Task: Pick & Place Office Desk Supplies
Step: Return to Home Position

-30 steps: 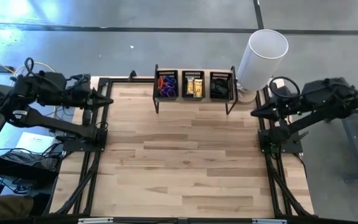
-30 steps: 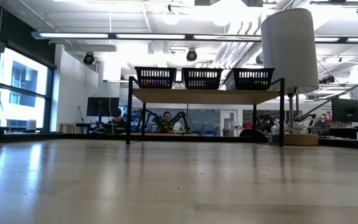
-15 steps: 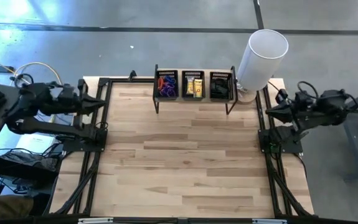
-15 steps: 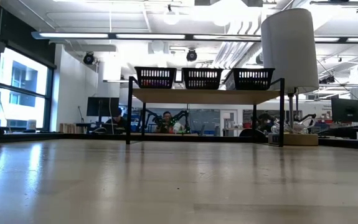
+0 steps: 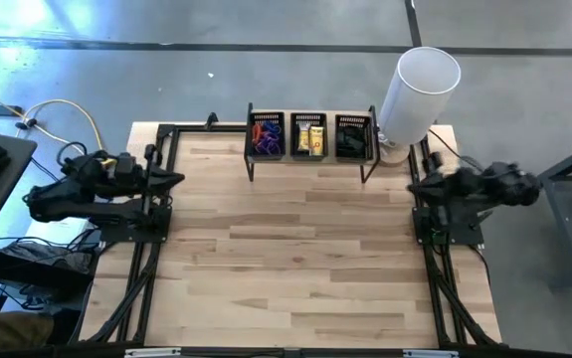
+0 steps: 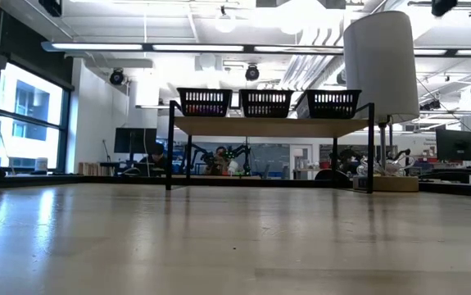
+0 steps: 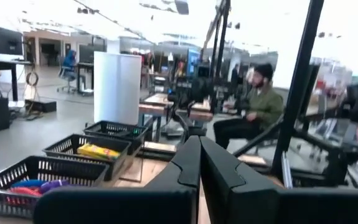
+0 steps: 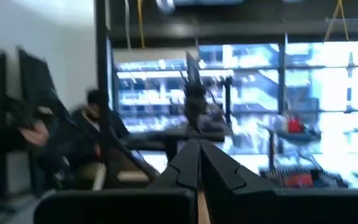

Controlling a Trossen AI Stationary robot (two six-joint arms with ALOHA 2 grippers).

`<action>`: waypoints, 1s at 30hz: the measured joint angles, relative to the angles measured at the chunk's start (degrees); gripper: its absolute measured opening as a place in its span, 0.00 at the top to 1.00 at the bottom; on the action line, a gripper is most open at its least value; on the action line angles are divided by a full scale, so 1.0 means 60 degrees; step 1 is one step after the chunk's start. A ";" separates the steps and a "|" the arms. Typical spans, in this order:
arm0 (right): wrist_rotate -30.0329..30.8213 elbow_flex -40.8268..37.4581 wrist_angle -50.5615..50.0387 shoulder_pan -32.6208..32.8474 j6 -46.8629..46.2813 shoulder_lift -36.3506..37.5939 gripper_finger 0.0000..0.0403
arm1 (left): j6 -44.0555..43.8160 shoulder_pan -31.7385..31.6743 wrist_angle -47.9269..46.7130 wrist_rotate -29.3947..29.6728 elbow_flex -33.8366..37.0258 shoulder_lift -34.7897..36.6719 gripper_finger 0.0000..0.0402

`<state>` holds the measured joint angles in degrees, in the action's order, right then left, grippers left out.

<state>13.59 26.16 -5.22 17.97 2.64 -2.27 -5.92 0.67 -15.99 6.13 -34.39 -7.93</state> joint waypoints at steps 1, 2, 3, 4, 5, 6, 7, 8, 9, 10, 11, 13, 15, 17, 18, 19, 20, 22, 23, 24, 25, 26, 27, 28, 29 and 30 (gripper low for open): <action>0.0058 -0.0184 0.0036 -0.0014 -0.0010 -0.0001 0.99 | -0.0106 -0.0007 0.0129 0.0030 0.0225 0.0184 1.00; 0.0026 -0.0299 0.0128 -0.0017 -0.0121 0.0008 0.99 | -0.0226 -0.0011 0.0241 0.0094 0.0463 0.0332 1.00; 0.0000 -0.0425 0.0256 -0.0013 -0.0317 0.0037 0.99 | -0.0318 -0.0011 0.0342 0.0185 0.0702 0.0474 1.00; 0.0078 -0.0561 0.0351 -0.0013 -0.0571 0.0067 0.99 | -0.0443 -0.0011 0.0383 0.0234 0.0939 0.0593 1.00; 0.0196 -0.0734 0.0334 -0.0017 -0.0865 0.0050 0.99 | -0.0539 -0.0011 0.0450 0.0250 0.1165 0.0689 1.00; 0.0226 -0.0946 0.0200 -0.0018 -0.1125 0.0037 0.99 | -0.0615 -0.0011 0.0521 0.0248 0.1347 0.0770 1.00; 0.0201 -0.1147 0.0188 -0.0021 -0.1282 0.0018 0.99 | -0.0647 -0.0011 0.0577 0.0248 0.1514 0.0840 1.00; 0.0206 -0.1317 0.0366 -0.0010 -0.1382 0.0018 0.99 | -0.0654 -0.0011 0.0597 0.0249 0.1662 0.0890 1.00; 0.0271 -0.1479 0.0544 -0.0017 -0.1404 0.0027 0.99 | -0.0662 -0.0011 0.0624 0.0249 0.1816 0.0926 1.00; 0.0437 -0.1632 0.0606 -0.0019 -0.1423 0.0058 0.99 | -0.0663 -0.0011 0.0633 0.0251 0.1971 0.0937 1.00; 0.0612 -0.1791 0.0624 -0.0017 -0.1567 0.0049 0.99 | -0.0663 -0.0011 0.0631 0.0270 0.2112 0.0940 1.00; 0.1024 -0.2194 0.0527 -0.0017 -0.2027 0.0078 0.99 | -0.0721 -0.0011 0.0679 0.0269 0.2342 0.0949 1.00; 0.1188 -0.2560 0.0566 -0.0021 -0.2480 0.0085 0.99 | -0.0932 -0.0011 0.0854 0.0266 0.2616 0.0978 1.00; 0.1293 -0.2913 0.0587 -0.0016 -0.2920 0.0175 0.99 | -0.1143 -0.0011 0.0967 0.0266 0.2894 0.0981 1.00; 0.1323 -0.3072 0.0683 -0.0018 -0.3044 0.0223 0.99 | -0.1255 -0.0011 0.1000 0.0266 0.3026 0.0978 1.00; 0.1288 -0.3207 0.0863 -0.0021 -0.3165 0.0250 0.99 | -0.1324 -0.0011 0.1091 0.0266 0.3162 0.0977 1.00; 0.1253 -0.3348 0.1045 -0.0017 -0.3223 0.0308 0.99 | -0.1380 -0.0011 0.1224 0.0266 0.3304 0.0977 1.00; 0.1175 -0.3631 0.1337 -0.0017 -0.3241 0.0315 0.99 | -0.1532 -0.0011 0.1527 0.0217 0.3630 0.0983 1.00; 0.1112 -0.3734 0.1449 -0.0017 -0.3234 0.0312 0.99 | -0.1602 -0.0011 0.1659 0.0177 0.3803 0.0979 1.00; 0.1043 -0.3800 0.1563 -0.0017 -0.3259 0.0311 0.99 | -0.1724 -0.0011 0.1813 0.0164 0.3984 0.0977 1.00; 0.1036 -0.3858 0.1647 -0.0017 -0.3368 0.0311 0.99 | -0.1867 -0.0011 0.1987 0.0138 0.4152 0.0977 1.00; 0.1036 -0.3941 0.1689 -0.0017 -0.3488 0.0312 0.99 | -0.2001 -0.0011 0.2146 0.0092 0.4313 0.0977 1.00; 0.1032 -0.4046 0.1677 -0.0017 -0.3619 0.0315 0.99 | -0.2111 -0.0011 0.2311 -0.0011 0.4468 0.0977 1.00; 0.1018 -0.4130 0.1665 -0.0017 -0.3762 0.0315 0.99 | -0.2201 -0.0015 0.2472 -0.0175 0.4634 0.0978 1.00; 0.1006 -0.4192 0.1673 -0.0019 -0.3918 0.0315 0.99 | -0.2321 -0.0015 0.2638 -0.0297 0.4806 0.0981 1.00; 0.1000 -0.4253 0.1706 -0.0017 -0.4069 0.0315 0.99 | -0.2483 -0.0015 0.2781 -0.0361 0.4997 0.0981 1.00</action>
<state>19.59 0.64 5.01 17.87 -21.77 -0.38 -20.82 0.58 0.70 3.97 -4.41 -2.04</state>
